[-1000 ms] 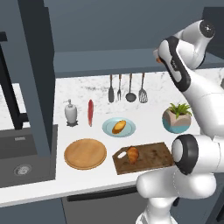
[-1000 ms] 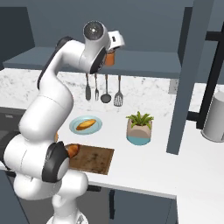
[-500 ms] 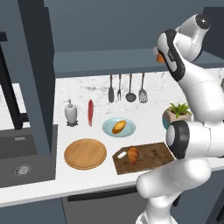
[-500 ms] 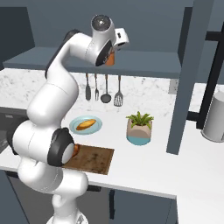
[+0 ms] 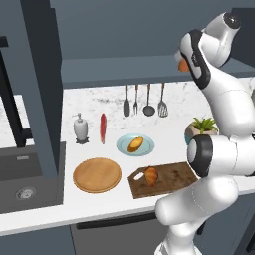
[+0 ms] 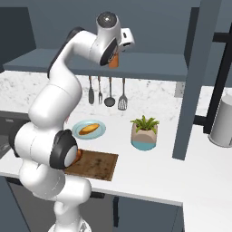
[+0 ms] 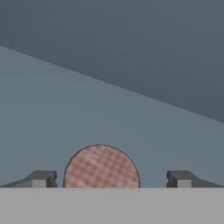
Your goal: From the different types of pastries on the counter, select a croissant and place it on the cutting board. Then retrieve a jar of jam from the cabinet and place it alongside the croissant on the cutting board.
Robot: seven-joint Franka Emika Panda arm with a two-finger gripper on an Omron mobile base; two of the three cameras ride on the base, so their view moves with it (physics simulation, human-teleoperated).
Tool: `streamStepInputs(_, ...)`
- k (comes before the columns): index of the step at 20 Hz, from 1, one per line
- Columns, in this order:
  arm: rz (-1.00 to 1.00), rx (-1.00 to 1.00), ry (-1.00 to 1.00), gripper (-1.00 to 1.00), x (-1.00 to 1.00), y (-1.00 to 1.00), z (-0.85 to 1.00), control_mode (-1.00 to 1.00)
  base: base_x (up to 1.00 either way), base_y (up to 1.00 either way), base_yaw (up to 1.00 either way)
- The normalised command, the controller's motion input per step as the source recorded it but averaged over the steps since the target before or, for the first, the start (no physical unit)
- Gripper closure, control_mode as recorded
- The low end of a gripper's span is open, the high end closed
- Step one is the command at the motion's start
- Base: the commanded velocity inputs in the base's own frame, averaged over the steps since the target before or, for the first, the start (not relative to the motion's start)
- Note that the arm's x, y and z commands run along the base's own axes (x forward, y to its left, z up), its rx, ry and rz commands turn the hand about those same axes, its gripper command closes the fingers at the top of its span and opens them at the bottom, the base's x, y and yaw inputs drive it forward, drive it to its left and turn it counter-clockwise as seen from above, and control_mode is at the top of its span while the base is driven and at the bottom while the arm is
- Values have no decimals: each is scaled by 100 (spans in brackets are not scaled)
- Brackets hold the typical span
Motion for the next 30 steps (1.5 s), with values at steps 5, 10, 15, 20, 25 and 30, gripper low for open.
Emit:
streamStepInputs(5,0,3,2,-100,0,0,-33,-100,0,0,0)
streamStepInputs(10,0,3,0,100,0,0,-19,-100,0,0,0)
streamStepInputs(15,0,6,3,100,19,-1,-5,-100,0,0,0)
streamStepInputs(20,0,0,0,100,21,0,-3,-100,0,0,0)
streamStepInputs(25,0,2,0,100,-10,0,3,-100,0,0,0)
streamStepInputs(30,0,8,-4,100,-55,0,16,-100,0,0,0)
